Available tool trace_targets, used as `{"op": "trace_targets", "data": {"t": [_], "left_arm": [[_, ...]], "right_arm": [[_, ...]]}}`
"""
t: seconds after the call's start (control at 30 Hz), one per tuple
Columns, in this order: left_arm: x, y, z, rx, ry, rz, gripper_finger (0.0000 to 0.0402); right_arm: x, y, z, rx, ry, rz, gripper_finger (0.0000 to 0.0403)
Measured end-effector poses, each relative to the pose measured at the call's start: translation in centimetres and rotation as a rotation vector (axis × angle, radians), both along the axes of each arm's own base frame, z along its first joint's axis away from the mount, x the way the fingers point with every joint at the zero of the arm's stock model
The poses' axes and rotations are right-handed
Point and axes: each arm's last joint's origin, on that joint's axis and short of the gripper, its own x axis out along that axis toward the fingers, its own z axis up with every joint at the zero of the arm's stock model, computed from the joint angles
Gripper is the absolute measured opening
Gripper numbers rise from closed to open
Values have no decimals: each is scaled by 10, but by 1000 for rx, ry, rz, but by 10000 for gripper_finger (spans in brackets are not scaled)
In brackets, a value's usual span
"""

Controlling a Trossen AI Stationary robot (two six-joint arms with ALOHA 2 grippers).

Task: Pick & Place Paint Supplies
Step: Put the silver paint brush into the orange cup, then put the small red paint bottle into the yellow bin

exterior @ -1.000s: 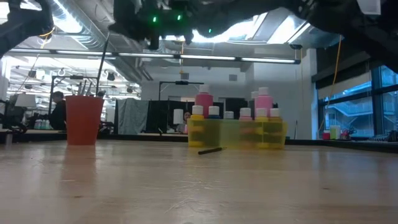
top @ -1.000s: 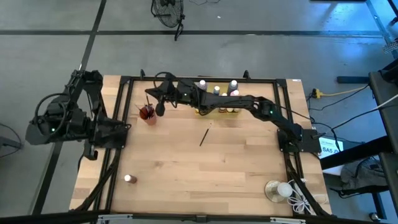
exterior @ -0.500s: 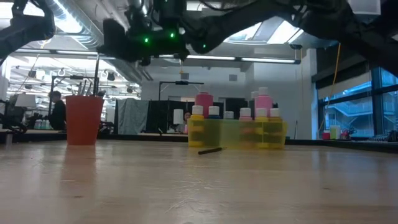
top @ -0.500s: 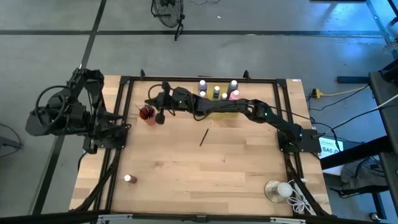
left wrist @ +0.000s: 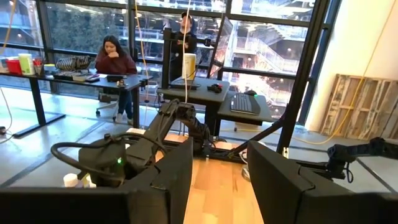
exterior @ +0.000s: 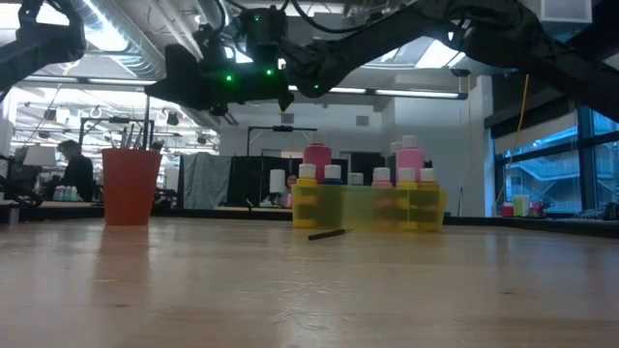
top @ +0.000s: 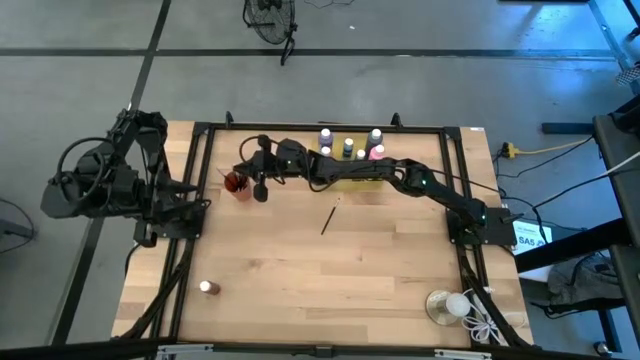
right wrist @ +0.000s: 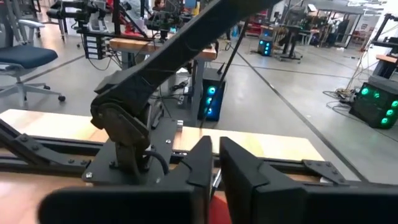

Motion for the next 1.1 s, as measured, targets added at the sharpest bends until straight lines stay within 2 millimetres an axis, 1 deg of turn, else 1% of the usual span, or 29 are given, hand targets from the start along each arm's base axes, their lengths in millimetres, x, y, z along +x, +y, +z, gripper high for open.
{"op": "trace_targets", "data": {"t": [0.13, 0.3, 0.4, 0.47, 0.53, 0.6, 0.67, 0.73, 0.8, 0.87, 0.97, 1.03, 1.1], "left_arm": [[0, 1, 0, 12, 2, 0, 148], [0, 2, 1, -8, -1, 0, 153], [-1, 5, 7, -94, -12, -15, 164], [-1, 5, 16, -79, -10, -53, 173], [0, 1, 30, 20, -11, -89, 178], [2, -13, 41, 192, -3, -91, 181], [4, -31, 49, 362, 22, -64, 182], [4, -47, 59, 467, 57, -28, 182], [4, -54, 72, 494, 60, -36, 182], [2, -62, 82, 458, 56, -47, 182], [-3, -76, 83, 461, 49, -81, 182], [-6, -86, 79, 496, 46, -103, 182], [-10, -93, 76, 508, 42, -124, 182]], "right_arm": [[0, 0, 2, 28, 23, 17, 75], [1, 3, 2, 58, 41, 4, 156], [3, 10, 14, 67, 22, 11, 199], [5, 19, 32, 101, 18, 25, 221], [5, 31, 53, 129, 54, 41, 237], [1, 44, 70, 147, 87, 61, 249], [-10, 57, 86, 189, 88, 81, 257], [-24, 69, 113, 219, 90, 117, 260], [-41, 80, 147, 218, 65, 163, 261], [-60, 92, 177, 217, 47, 193, 261], [-82, 112, 202, 225, 76, 230, 261], [-94, 127, 212, 238, 92, 259, 261], [-109, 145, 223, 247, 123, 295, 261]]}}
